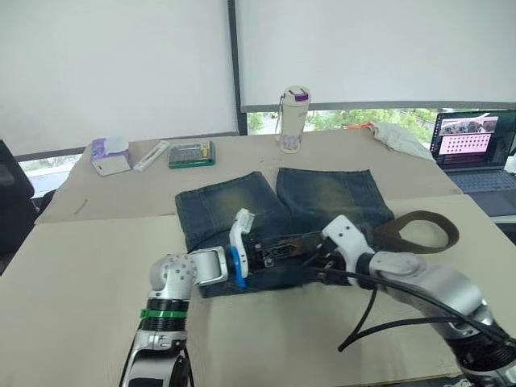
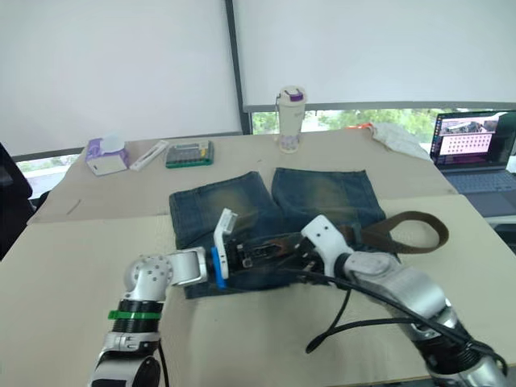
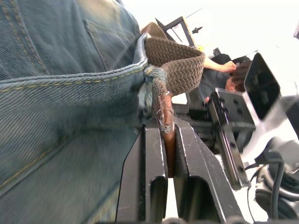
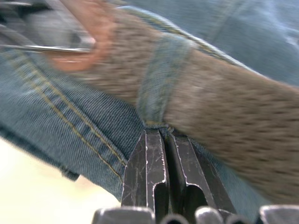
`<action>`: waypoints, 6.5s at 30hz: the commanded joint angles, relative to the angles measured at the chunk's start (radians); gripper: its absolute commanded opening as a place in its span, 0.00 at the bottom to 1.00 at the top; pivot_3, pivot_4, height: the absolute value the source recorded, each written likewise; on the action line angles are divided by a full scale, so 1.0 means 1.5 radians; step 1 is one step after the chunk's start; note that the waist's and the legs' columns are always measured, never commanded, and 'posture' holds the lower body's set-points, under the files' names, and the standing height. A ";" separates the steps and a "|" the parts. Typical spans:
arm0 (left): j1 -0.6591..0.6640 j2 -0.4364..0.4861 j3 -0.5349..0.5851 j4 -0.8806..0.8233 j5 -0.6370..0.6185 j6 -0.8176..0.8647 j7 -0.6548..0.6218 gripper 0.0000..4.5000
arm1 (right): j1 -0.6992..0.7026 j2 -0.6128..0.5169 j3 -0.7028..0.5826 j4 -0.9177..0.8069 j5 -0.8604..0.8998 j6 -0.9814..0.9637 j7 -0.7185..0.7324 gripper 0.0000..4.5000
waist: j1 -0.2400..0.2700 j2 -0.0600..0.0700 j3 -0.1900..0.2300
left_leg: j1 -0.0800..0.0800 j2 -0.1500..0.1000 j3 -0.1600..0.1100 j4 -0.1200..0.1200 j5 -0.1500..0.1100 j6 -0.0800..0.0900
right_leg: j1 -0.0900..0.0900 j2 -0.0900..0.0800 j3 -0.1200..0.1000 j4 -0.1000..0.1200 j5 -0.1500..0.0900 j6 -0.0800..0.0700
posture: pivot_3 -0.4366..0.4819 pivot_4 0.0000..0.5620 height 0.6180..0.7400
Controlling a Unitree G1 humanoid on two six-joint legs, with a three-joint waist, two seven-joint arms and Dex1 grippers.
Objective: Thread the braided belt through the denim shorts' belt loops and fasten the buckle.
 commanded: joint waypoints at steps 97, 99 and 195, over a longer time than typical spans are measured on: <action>0.066 0.216 -0.001 -0.201 -0.175 -0.054 0.004 0.00 | 0.032 0.262 -0.196 0.002 0.469 -0.093 -0.190 0.01 | -0.016 0.000 0.000 | 0.002 0.003 0.000 -0.006 0.001 -0.002 | -0.002 0.002 0.001 0.000 0.000 -0.001 | 0.48 0.27 1.00; 0.083 0.257 -0.066 -0.221 -0.073 -0.134 -0.055 0.00 | 0.025 0.256 -0.185 0.003 0.446 -0.093 -0.192 0.01 | -0.016 0.000 0.000 | 0.002 0.003 0.001 -0.007 0.001 -0.002 | -0.002 0.001 0.001 0.000 0.000 -0.001 | 0.48 0.27 1.00; 0.115 0.554 0.017 0.253 0.281 -0.452 -0.343 0.00 | -0.025 0.265 0.130 0.213 -0.171 -0.151 0.055 0.20 | -0.038 -0.002 -0.001 | 0.005 0.010 0.002 -0.011 0.001 -0.003 | -0.003 0.010 0.000 -0.003 0.003 -0.008 | 0.48 0.27 1.00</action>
